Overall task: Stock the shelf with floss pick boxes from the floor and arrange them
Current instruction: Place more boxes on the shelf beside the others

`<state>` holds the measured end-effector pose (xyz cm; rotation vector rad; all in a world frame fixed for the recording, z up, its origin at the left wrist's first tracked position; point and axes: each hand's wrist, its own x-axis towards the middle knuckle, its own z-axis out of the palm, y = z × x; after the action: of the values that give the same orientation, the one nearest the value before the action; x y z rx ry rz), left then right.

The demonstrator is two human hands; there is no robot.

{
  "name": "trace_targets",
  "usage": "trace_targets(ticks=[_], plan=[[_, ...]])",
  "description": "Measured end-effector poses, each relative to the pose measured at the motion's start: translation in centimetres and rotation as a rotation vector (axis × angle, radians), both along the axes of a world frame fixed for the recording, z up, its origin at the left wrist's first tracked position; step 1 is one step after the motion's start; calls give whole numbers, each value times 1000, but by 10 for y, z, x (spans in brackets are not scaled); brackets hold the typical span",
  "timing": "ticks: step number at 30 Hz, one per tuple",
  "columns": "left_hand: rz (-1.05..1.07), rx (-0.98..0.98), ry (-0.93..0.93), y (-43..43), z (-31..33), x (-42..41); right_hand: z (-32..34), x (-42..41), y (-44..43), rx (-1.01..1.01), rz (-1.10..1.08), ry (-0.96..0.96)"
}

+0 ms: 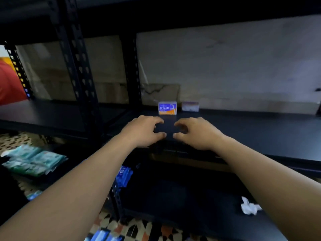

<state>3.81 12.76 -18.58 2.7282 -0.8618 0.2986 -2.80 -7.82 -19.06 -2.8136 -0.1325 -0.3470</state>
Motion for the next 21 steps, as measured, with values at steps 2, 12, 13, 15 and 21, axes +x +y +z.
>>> trace_targets(ticks=[2, 12, 13, 15, 21], plan=[[-7, -7, 21, -6, 0, 14, 1, 13, -7, 1, -5, 29], [-25, -161, 46, -32, -44, 82, -35, 62, -42, 87, -4, -29], [-36, -179, 36, -35, -47, 89, -37, 69, -45, 96, -12, -49], [-57, -210, 18, -41, -49, 103, -39, 82, -52, 93, -20, -62], [-89, -339, -162, -58, -52, 148, -39, 127, -76, 60, -76, -126]])
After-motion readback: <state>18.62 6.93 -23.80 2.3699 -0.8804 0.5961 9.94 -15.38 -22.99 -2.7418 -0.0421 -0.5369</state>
